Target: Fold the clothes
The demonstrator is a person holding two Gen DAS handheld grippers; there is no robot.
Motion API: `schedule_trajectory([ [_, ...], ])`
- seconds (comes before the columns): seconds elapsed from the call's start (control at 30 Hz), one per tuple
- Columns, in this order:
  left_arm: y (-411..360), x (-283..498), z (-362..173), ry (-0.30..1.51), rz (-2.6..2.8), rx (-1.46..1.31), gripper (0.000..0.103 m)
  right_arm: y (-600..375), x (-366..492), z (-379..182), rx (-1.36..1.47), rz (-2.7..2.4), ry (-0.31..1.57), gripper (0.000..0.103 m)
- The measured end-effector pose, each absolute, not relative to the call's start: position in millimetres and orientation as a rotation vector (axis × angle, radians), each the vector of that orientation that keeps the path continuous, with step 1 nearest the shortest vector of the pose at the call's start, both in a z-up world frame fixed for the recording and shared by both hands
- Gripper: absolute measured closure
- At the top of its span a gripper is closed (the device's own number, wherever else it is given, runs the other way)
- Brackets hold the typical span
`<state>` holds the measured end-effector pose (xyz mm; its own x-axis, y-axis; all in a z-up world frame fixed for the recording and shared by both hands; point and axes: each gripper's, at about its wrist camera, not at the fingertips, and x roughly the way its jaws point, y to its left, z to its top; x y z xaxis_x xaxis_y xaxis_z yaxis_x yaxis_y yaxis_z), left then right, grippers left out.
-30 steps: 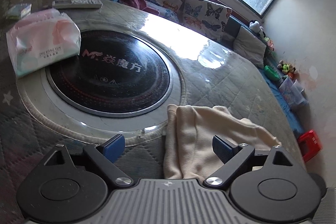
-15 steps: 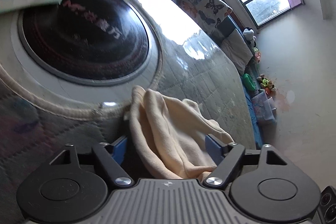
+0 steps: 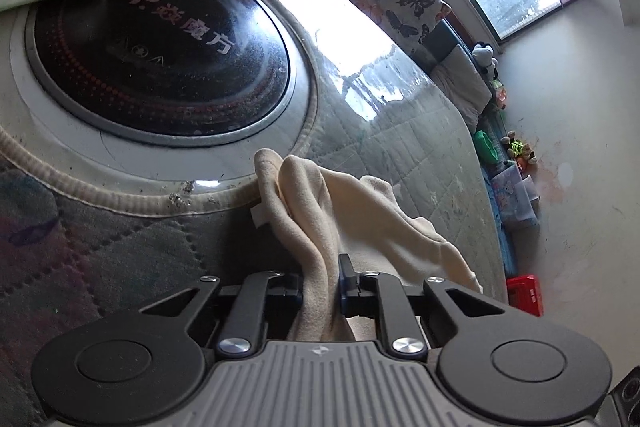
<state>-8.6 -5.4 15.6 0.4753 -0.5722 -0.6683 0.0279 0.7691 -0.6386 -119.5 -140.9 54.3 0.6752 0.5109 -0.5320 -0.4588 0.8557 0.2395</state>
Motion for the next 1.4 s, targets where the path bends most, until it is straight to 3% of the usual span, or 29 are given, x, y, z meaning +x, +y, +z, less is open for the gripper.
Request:
schedule_trajectory([
  [0.27, -18, -11, 20, 0.990, -0.394, -0.515, 0.086, -238, -116, 32, 0.185, 0.162, 0.660, 0.075],
  [0.37, -23, -11, 22, 0.979, -0.391, -0.475, 0.086, -262, -111, 19, 0.234, 0.103, 0.669, 0.065],
  [0.5, -24, -12, 22, 0.975, -0.390, -0.453, 0.086, -274, -107, 2, 0.311, 0.089, 0.683, 0.065],
  [0.57, -25, -12, 23, 0.971, -0.389, -0.439, 0.086, -271, -107, 1, 0.310, 0.092, 0.674, 0.066],
  [0.63, -27, -13, 24, 0.964, -0.386, -0.420, 0.086, -268, -107, 0, 0.315, 0.101, 0.674, 0.088],
  [0.7, -29, -13, 27, 0.953, -0.382, -0.398, 0.087, -261, -109, 3, 0.295, 0.100, 0.664, 0.092],
  [0.97, -59, -5, 56, 0.888, -0.461, -0.341, 0.088, -267, -132, 42, 0.254, 0.084, 0.551, 0.093],
  [1.4, -164, 22, 81, 0.853, -0.633, -0.276, 0.088, -354, -142, 98, 0.166, -0.148, 0.476, 0.093],
])
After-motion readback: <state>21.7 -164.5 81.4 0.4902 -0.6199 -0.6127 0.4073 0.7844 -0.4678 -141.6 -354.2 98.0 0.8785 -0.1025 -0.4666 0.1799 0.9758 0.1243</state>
